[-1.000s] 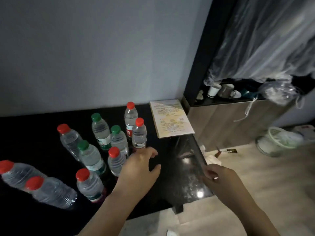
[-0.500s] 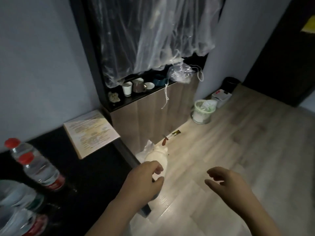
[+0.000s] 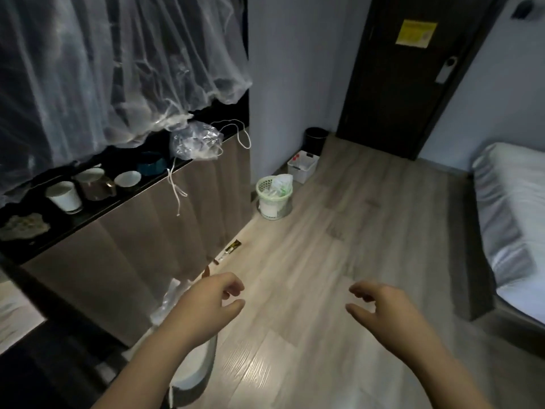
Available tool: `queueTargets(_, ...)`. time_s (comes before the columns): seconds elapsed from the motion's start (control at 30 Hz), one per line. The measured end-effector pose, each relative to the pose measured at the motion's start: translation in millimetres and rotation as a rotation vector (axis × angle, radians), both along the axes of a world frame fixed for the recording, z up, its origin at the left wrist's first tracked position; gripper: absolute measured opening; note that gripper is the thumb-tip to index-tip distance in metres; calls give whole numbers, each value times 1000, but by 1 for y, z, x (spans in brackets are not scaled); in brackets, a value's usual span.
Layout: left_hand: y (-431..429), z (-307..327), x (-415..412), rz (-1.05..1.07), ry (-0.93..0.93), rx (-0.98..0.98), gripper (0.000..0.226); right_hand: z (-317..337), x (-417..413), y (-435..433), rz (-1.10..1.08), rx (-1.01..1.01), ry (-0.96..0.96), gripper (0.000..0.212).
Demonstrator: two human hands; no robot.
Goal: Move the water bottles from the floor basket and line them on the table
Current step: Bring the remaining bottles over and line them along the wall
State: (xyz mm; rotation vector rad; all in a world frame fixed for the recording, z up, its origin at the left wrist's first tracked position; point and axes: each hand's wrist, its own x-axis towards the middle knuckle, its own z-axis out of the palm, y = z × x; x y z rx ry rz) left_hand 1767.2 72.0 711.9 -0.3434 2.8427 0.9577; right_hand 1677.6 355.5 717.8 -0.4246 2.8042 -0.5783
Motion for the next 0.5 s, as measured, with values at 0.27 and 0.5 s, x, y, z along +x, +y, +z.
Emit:
queueTargets(0.27, -20, -12, -183, -95, 44, 0, 12, -6, -152, -15, -97, -34, 24, 35)
queueTargets(0.5, -38, -4, -362, -237, 24, -10, 8, -1, -287, -32, -243, -78, -68, 34)
